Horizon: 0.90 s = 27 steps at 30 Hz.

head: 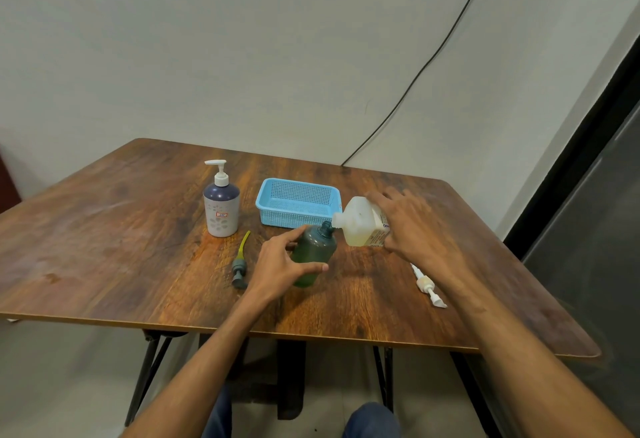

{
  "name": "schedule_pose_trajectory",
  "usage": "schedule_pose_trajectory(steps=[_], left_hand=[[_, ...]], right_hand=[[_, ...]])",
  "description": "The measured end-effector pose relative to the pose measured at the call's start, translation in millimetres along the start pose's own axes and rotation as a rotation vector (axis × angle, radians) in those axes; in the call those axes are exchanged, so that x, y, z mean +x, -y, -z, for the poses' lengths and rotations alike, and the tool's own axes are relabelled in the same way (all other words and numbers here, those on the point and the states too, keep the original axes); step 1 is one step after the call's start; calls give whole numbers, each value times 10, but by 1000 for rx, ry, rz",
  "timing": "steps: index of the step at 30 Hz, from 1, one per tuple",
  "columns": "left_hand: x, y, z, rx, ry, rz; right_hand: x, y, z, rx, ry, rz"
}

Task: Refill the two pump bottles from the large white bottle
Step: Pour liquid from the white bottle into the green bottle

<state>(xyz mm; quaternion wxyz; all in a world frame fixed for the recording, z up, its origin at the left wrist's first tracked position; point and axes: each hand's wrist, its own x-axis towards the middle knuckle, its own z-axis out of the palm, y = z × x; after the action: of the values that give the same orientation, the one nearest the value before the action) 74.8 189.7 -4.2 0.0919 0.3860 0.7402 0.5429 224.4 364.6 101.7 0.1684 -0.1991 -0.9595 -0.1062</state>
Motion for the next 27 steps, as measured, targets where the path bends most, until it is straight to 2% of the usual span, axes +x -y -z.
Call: schedule_pose_trajectory(steps=[27], left_hand=[[8, 4, 5, 4, 3, -1]], right_hand=[[-6, 18, 19, 13, -1, 2]])
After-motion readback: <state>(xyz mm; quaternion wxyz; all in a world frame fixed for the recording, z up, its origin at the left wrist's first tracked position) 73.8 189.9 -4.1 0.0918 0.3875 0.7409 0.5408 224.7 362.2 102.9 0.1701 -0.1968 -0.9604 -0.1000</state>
